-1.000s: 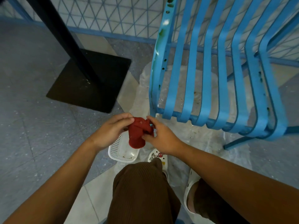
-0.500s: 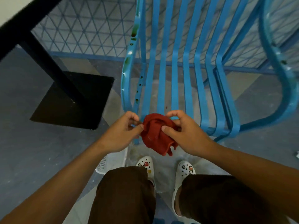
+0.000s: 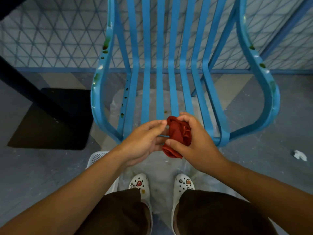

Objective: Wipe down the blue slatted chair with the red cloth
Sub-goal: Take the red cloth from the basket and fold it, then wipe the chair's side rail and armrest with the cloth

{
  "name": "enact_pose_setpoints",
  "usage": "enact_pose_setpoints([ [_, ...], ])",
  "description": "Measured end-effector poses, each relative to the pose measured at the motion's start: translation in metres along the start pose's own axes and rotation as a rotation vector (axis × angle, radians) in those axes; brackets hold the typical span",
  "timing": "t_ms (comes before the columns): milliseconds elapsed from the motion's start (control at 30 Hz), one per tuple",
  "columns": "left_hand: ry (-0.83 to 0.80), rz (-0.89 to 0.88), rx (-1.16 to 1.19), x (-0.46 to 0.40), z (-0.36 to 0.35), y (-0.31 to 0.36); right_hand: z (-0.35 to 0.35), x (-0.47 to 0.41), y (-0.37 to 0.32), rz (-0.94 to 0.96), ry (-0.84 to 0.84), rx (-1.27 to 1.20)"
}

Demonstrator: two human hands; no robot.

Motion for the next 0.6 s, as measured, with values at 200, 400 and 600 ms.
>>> enact_pose_setpoints([
  [200, -0.009, 0.028, -0.047, -0.053, 0.004, -0.018, 0.000, -0.042, 0.027, -0.007, 0.010, -0.037],
  [400, 0.006, -0.025, -0.203, -0.093, -0.001, -0.004, 0.021, -0.072, 0.033, -0.123, 0.017, -0.068],
  [600, 0.012, -0.132, -0.450, -0.108, -0.015, 0.017, 0.057, -0.071, 0.016, -0.117, 0.009, 0.022],
])
Point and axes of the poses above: each hand's wrist, its own x-axis away from the middle knuckle, its own z-axis out of the back of the hand, y = z × x, the point moved 5 cm from there along -x, towards the middle knuckle, and after that the axes turned 13 degrees about -z, right-handed, at the moved point
